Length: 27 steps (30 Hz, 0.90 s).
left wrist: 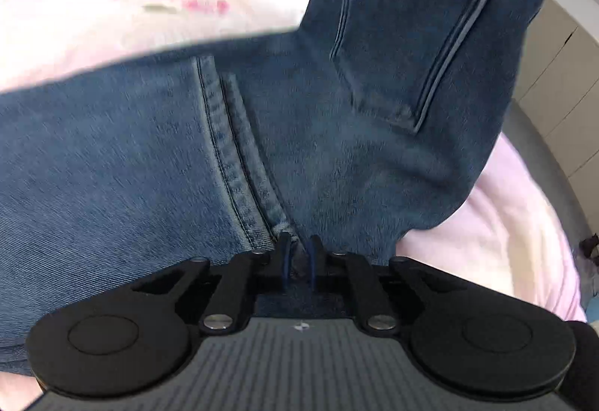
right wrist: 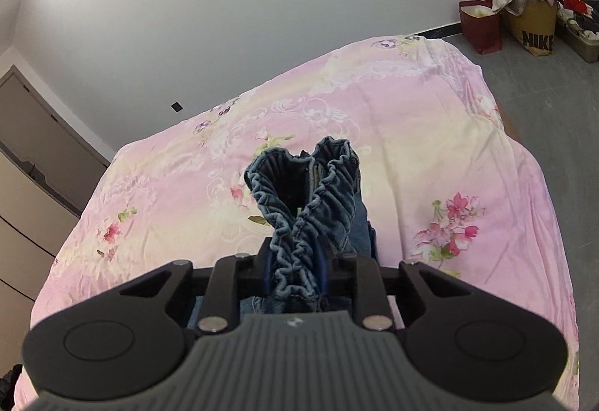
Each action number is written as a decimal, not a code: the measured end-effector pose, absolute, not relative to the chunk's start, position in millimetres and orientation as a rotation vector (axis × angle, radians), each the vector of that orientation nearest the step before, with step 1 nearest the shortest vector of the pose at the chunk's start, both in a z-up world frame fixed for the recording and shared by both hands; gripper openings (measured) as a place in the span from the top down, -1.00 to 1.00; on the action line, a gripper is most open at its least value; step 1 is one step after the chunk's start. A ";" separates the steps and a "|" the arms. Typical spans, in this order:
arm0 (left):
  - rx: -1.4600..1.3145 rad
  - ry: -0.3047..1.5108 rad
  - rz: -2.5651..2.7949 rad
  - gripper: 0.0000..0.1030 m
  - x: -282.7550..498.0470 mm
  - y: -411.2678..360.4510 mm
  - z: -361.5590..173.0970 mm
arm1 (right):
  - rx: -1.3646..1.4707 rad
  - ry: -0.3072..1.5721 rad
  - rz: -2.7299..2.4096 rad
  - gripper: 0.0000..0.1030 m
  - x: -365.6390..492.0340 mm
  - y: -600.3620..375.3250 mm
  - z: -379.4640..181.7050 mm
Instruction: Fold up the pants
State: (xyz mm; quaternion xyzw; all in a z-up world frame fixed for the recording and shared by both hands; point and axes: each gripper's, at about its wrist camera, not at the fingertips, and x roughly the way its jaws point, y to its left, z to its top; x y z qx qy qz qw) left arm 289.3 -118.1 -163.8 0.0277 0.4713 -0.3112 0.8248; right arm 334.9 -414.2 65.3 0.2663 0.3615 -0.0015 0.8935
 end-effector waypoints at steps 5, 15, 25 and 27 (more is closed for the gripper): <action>0.028 0.898 -0.627 0.78 286.8 -72.4 -124.2 | 0.510 0.750 0.019 0.66 345.5 -368.8 80.4; -0.097 0.824 -0.374 0.78 303.2 69.1 -88.4 | 0.364 0.822 0.161 0.67 400.7 -218.1 91.8; -0.234 0.863 -0.294 0.78 303.0 157.8 -108.5 | 0.156 1.027 0.247 0.66 439.5 -62.0 0.1; -0.262 0.873 -0.295 0.78 306.0 168.3 -115.2 | 0.098 1.068 0.257 0.64 437.4 -45.4 -21.5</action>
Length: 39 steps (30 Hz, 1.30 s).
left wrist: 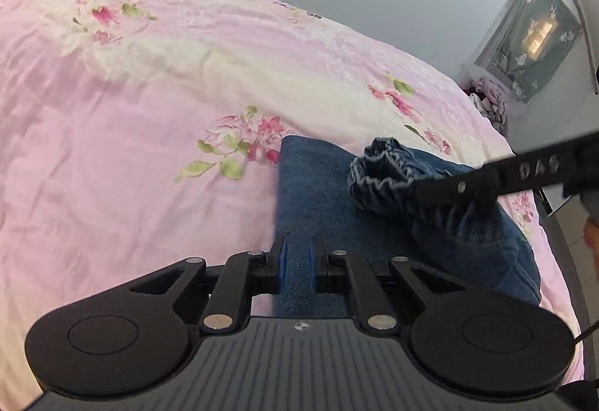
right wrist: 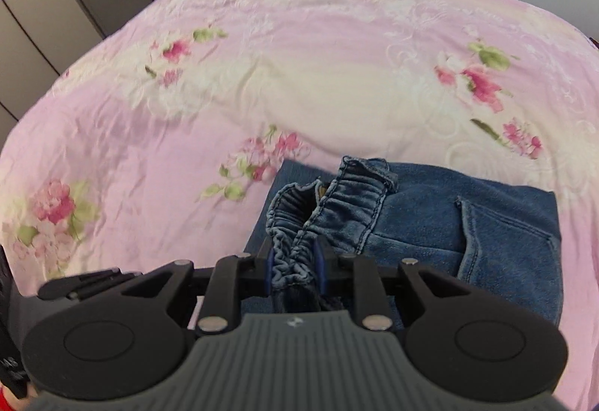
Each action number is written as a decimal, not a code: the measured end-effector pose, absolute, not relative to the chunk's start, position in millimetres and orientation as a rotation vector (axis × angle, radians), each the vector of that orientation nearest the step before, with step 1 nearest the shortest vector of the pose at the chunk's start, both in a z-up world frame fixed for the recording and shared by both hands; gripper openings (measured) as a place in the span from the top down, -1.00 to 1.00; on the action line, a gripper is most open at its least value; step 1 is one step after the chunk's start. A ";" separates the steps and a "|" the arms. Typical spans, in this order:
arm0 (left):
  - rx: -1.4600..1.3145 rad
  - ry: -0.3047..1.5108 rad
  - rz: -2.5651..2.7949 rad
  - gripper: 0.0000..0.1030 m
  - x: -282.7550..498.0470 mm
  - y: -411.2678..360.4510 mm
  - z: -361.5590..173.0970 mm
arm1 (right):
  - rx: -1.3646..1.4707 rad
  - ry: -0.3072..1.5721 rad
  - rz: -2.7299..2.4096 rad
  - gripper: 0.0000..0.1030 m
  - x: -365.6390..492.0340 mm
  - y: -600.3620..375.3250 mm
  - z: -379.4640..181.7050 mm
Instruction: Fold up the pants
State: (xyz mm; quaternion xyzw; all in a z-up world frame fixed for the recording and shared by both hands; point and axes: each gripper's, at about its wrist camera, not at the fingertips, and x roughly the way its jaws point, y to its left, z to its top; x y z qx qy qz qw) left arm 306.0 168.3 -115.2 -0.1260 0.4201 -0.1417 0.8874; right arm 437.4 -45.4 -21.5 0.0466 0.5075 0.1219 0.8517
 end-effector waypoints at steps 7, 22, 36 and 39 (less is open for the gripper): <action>-0.386 0.886 -0.316 0.78 313.0 187.7 -121.9 | 0.072 1.220 0.311 0.30 441.3 -28.9 -62.3; -0.396 0.936 -0.385 0.75 349.7 146.4 -158.6 | -0.205 1.194 0.113 -0.02 514.2 -8.5 -62.9; -0.416 0.907 -0.365 0.59 357.6 128.9 -174.8 | -0.027 1.201 0.171 0.26 513.5 -54.5 -83.7; -0.403 0.897 -0.351 0.63 355.0 125.7 -169.9 | 0.031 1.144 0.181 0.31 492.9 -75.0 -70.6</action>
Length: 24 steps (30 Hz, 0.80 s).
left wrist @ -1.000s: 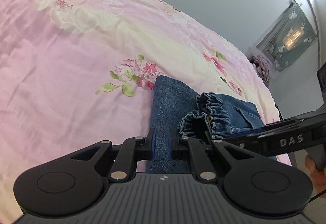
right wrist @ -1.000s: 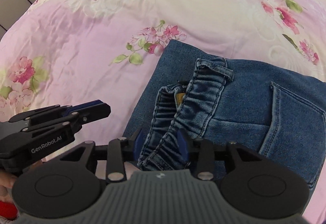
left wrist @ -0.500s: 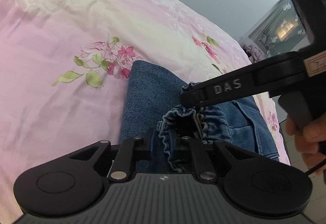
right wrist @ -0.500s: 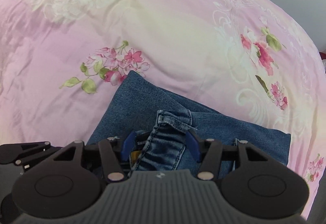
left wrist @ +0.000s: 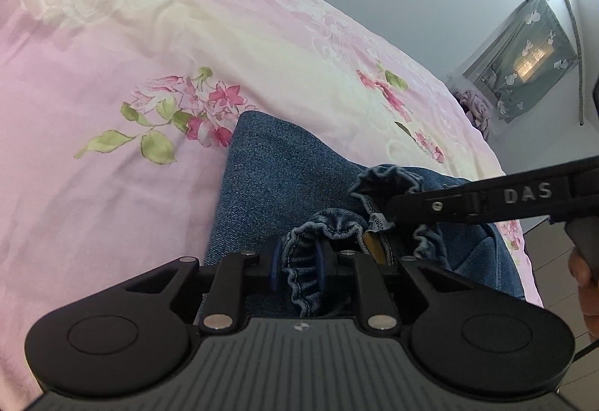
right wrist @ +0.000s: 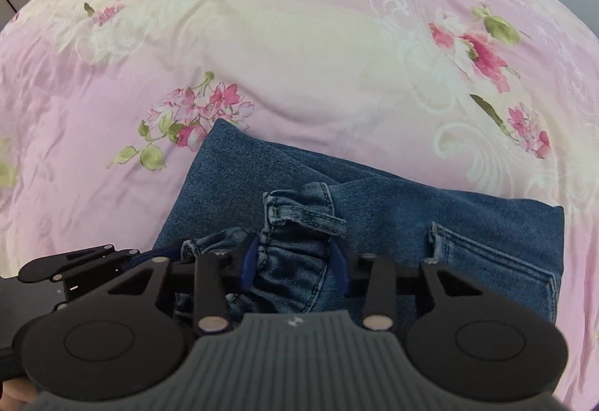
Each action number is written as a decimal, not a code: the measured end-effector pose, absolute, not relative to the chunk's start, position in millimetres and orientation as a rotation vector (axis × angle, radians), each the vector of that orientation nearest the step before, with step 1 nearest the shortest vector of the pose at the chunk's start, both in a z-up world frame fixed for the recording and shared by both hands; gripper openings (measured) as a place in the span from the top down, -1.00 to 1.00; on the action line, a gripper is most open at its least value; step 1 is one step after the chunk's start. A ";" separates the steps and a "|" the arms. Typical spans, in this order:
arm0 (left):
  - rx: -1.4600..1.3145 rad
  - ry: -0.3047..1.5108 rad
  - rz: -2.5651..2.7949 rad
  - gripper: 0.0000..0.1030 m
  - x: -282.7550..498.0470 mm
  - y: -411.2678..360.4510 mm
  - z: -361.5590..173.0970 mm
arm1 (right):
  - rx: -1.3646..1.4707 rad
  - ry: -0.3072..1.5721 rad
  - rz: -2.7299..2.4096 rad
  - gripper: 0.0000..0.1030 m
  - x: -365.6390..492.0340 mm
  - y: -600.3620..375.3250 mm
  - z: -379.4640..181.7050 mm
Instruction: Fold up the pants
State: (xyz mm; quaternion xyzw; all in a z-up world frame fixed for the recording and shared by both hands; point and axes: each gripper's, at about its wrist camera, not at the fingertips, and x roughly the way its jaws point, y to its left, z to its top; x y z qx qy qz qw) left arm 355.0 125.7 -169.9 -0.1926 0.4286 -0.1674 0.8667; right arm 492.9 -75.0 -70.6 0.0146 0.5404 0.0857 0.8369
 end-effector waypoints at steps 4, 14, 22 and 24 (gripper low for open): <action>-0.444 0.894 -0.348 0.68 358.8 128.3 -163.9 | 0.116 1.092 0.292 0.33 463.3 -93.5 -39.6; -0.475 0.919 -0.359 0.71 376.5 127.9 -161.6 | 0.093 1.114 0.452 0.33 445.9 -67.9 -36.0; -0.480 0.916 -0.368 0.54 361.5 168.5 -137.0 | 0.119 1.139 0.407 0.24 459.5 -54.1 -100.2; -0.429 0.916 -0.380 0.50 355.0 166.1 -125.7 | 0.144 1.133 0.405 0.16 460.5 -55.7 -98.2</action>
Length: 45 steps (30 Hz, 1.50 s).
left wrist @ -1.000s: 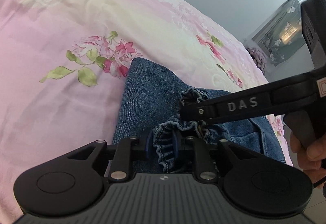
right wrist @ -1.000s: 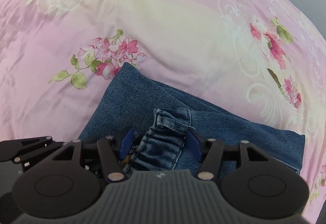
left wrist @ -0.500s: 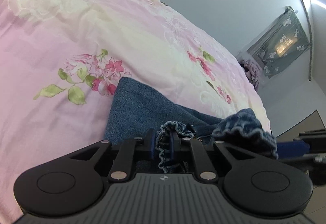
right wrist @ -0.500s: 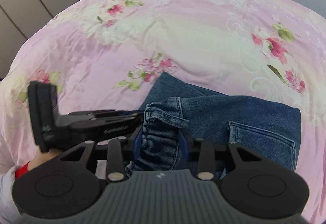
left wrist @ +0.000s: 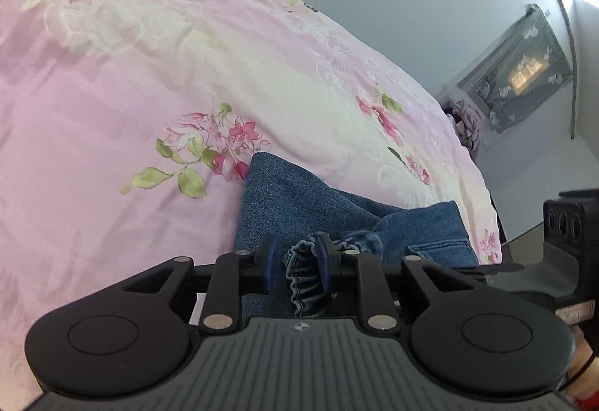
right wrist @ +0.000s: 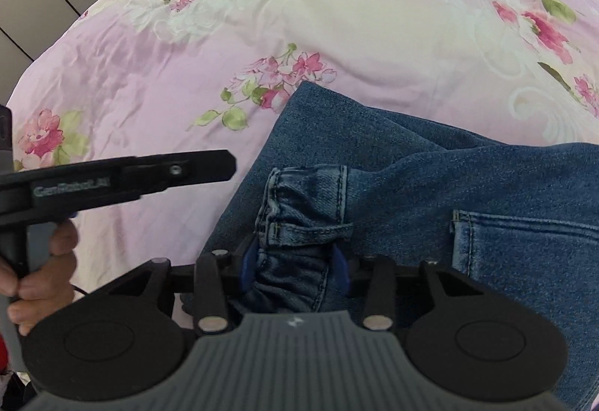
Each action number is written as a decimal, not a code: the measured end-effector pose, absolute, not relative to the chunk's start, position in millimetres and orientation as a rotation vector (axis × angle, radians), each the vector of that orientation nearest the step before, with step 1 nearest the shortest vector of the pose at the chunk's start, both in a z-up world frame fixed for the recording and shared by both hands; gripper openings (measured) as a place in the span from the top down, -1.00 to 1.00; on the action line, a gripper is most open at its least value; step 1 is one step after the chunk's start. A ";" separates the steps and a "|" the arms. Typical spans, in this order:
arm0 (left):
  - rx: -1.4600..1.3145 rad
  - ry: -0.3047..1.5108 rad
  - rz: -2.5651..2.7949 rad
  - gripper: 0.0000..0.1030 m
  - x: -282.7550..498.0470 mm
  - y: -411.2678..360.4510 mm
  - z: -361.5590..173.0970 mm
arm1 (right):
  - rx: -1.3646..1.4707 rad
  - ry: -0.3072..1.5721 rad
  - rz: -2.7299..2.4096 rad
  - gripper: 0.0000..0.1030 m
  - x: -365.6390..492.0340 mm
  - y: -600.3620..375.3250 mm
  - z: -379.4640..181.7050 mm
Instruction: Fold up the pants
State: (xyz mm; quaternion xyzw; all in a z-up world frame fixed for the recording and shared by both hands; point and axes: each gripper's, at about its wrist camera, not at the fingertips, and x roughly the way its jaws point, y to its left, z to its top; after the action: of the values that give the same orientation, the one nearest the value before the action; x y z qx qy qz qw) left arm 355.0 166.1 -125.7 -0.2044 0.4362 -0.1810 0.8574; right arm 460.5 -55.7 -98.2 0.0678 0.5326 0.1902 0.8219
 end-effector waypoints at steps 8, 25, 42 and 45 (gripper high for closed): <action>-0.321 0.915 -0.397 0.46 326.3 148.2 -105.8 | 0.166 0.952 0.432 -0.03 422.4 -87.9 -38.5; -0.434 0.971 -0.300 -0.31 322.4 98.1 -124.5 | 0.239 0.995 0.428 0.89 369.0 -109.1 -124.2; -0.312 0.918 -0.308 0.60 333.2 67.4 -132.3 | 0.311 0.908 0.449 0.44 359.1 -137.9 -103.2; -0.199 0.889 -0.349 0.60 332.0 58.3 -110.4 | 0.293 0.825 0.414 0.07 338.6 -164.2 -80.6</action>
State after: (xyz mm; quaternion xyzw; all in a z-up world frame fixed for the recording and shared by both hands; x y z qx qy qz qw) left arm 332.0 58.3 -110.4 -0.0958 0.4271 -0.1675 0.8834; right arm 338.6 -164.2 -80.6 0.1410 0.3966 0.1989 0.8851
